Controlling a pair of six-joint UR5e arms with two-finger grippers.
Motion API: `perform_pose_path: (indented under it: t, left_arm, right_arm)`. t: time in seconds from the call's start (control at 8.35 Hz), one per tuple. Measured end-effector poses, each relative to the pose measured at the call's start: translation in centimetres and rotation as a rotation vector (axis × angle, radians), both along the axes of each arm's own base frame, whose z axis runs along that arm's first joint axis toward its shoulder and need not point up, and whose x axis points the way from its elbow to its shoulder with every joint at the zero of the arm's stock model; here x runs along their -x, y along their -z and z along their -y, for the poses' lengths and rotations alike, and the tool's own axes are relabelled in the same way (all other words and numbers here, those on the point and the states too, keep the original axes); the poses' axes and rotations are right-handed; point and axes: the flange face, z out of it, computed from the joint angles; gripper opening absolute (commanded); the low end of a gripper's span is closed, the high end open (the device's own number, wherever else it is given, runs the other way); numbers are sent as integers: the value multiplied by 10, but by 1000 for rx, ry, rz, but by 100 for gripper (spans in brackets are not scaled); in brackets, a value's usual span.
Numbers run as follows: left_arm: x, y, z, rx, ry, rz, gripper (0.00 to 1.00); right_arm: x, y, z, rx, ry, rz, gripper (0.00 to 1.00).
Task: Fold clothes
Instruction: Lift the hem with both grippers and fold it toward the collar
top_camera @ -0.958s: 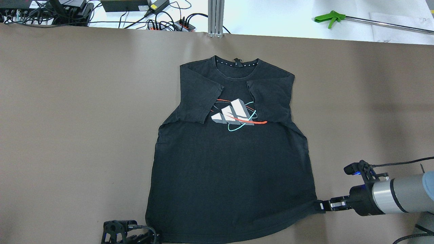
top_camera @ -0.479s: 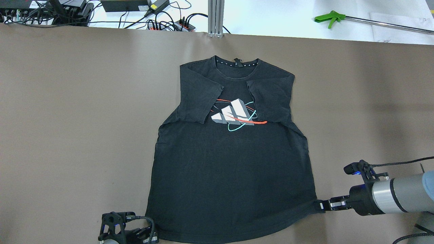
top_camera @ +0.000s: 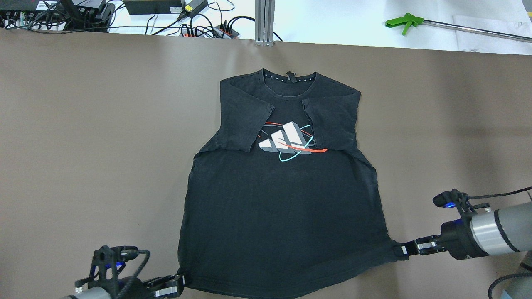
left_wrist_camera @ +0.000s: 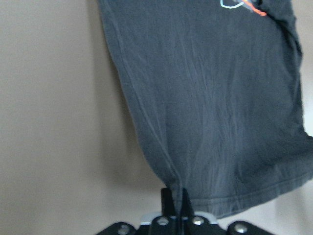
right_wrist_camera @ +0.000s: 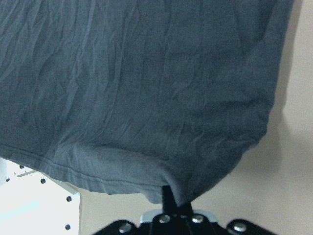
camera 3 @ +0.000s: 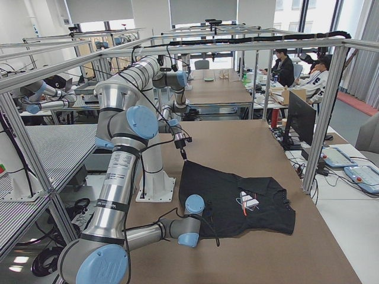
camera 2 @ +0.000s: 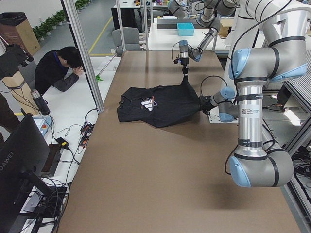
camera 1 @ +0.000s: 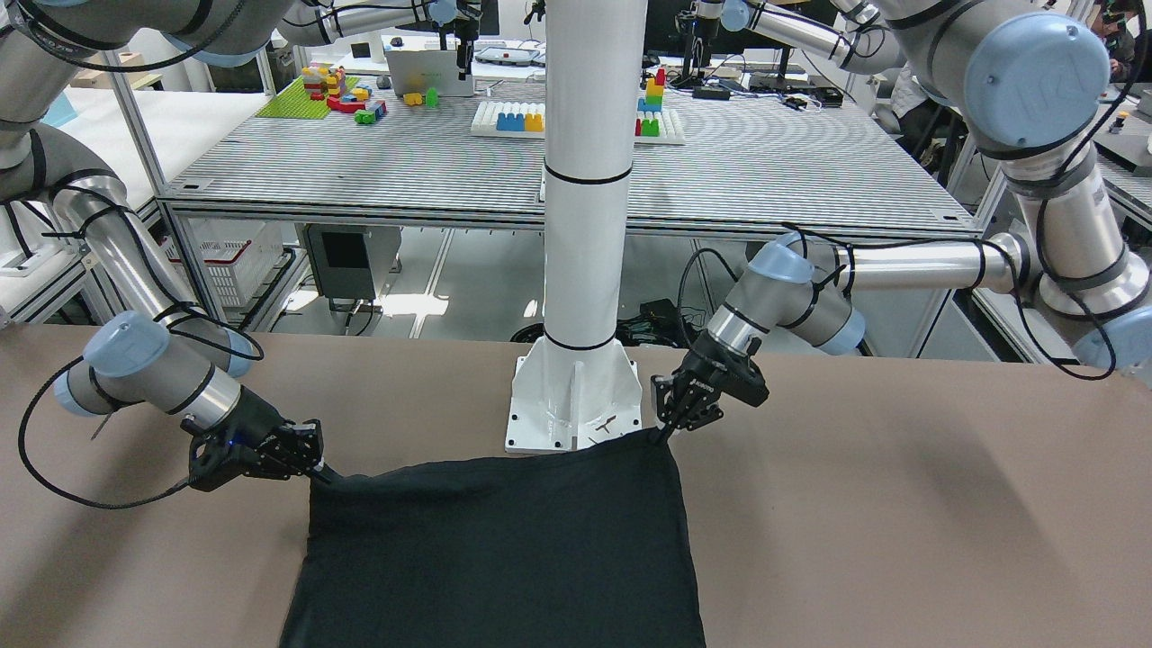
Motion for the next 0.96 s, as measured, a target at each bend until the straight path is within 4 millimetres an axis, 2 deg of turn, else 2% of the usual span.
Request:
perform_pose_path:
  t: [0.12,0.24,0.36,0.48,0.72,0.84,0.96]
  left_arm:
    - [36,22,-5,7,-49,-60,0]
    - [63,39,-10,11,-97,-117,0]
    - [80,53,-16,10,-154,-185,0]
    - [92,63,-22,-1,-202,-250,0]
    - [97,71,-36,-48,-265,-308,0]
    - [97,71,-38,-59,-271,-311,0]
    - [98,71,-35,-66,-261,-312,0]
  right_arm:
    - [-23,5,2,19,39,24,0]
    - [-46,8,-3,35,88,59,0]
    - [-65,14,-16,62,142,117,0]
    - [-80,24,-30,99,183,191,0]
    - [-103,41,-56,150,247,315,0]
    - [-106,47,-59,158,262,341,0]
    - [-100,50,-52,164,261,353,0]
